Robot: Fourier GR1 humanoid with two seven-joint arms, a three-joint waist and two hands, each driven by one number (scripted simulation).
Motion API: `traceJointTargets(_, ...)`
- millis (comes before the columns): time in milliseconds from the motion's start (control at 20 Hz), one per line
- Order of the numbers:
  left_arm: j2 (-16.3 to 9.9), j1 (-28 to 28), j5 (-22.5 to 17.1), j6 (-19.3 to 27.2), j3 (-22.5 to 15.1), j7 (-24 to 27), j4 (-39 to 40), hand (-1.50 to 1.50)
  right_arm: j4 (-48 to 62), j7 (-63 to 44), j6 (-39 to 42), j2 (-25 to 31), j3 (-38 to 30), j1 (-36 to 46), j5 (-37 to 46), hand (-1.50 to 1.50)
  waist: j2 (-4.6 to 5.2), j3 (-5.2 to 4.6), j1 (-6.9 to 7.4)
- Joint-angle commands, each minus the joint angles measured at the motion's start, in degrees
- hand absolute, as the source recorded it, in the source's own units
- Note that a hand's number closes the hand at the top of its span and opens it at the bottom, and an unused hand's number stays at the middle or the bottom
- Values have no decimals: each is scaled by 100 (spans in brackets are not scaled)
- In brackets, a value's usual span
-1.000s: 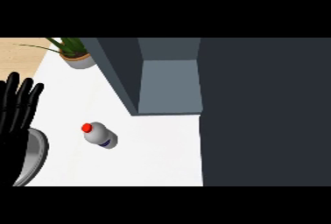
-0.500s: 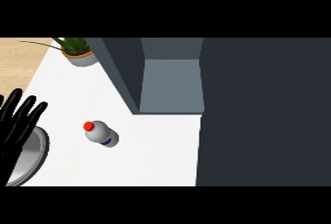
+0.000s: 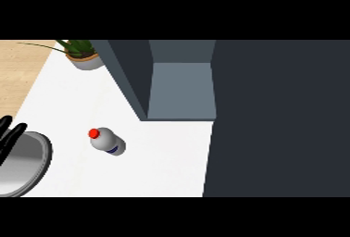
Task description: Pick up the bottled water, place it into the cabinet and close the cabinet
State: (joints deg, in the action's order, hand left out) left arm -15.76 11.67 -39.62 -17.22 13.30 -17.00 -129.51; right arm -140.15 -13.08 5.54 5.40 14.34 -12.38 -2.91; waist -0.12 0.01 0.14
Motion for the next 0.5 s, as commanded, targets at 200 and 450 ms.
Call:
traceJointTargets(200,-22,-89,12,-55,194,-522,-79,-150,-236,-406,-273,-268,684,41,600,-150,4,-1,-16)
traceJointTargets(450,189,59,732,-622,21,-150,372,-150,-454,-645,-395,-224,536,181,566,-150,7,-1,-16)
